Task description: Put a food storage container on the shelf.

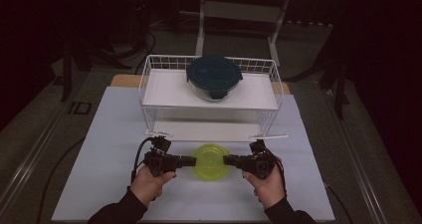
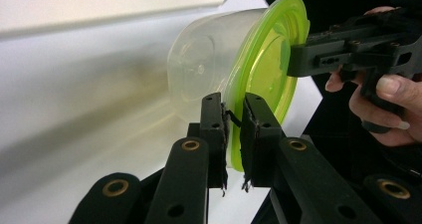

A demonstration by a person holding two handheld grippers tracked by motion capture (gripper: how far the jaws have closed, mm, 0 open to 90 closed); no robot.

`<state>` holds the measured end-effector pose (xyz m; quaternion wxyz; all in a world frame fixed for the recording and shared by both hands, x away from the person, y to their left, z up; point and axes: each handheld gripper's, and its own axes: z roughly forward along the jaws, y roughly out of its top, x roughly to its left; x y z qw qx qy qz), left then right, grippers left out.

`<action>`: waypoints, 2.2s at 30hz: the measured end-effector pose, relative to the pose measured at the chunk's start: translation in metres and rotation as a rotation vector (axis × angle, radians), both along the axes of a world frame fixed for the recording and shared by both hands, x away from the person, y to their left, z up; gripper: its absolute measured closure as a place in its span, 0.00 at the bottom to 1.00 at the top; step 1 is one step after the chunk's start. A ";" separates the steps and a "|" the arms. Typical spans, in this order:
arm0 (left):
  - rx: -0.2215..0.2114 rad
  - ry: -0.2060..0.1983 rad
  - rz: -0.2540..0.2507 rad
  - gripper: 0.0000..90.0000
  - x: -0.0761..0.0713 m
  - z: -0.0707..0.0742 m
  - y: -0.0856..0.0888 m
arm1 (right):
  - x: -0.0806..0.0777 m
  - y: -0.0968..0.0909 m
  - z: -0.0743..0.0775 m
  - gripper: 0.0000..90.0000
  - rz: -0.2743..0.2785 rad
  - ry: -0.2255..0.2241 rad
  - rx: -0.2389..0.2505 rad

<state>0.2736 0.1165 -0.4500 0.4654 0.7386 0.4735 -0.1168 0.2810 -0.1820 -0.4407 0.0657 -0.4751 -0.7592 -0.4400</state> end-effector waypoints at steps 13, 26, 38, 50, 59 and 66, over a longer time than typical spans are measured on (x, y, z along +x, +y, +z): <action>-0.029 -0.075 0.007 0.89 0.000 0.046 0.008 | 0.000 0.005 0.047 0.90 0.005 -0.085 0.014; -0.056 -0.131 0.022 0.89 0.005 0.095 0.018 | 0.005 0.014 0.099 0.90 0.010 -0.169 0.015; -0.071 -0.203 0.023 0.90 0.018 0.144 0.024 | 0.016 0.019 0.148 0.90 0.000 -0.241 0.031; -0.070 -0.248 0.040 0.90 0.038 0.178 0.026 | 0.036 0.024 0.185 0.90 -0.015 -0.281 0.025; -0.053 -0.283 0.040 0.90 0.063 0.201 0.026 | 0.059 0.025 0.206 0.90 -0.025 -0.290 0.025; -0.054 -0.272 0.052 0.90 0.085 0.208 0.023 | 0.079 0.025 0.214 0.90 -0.051 -0.296 0.015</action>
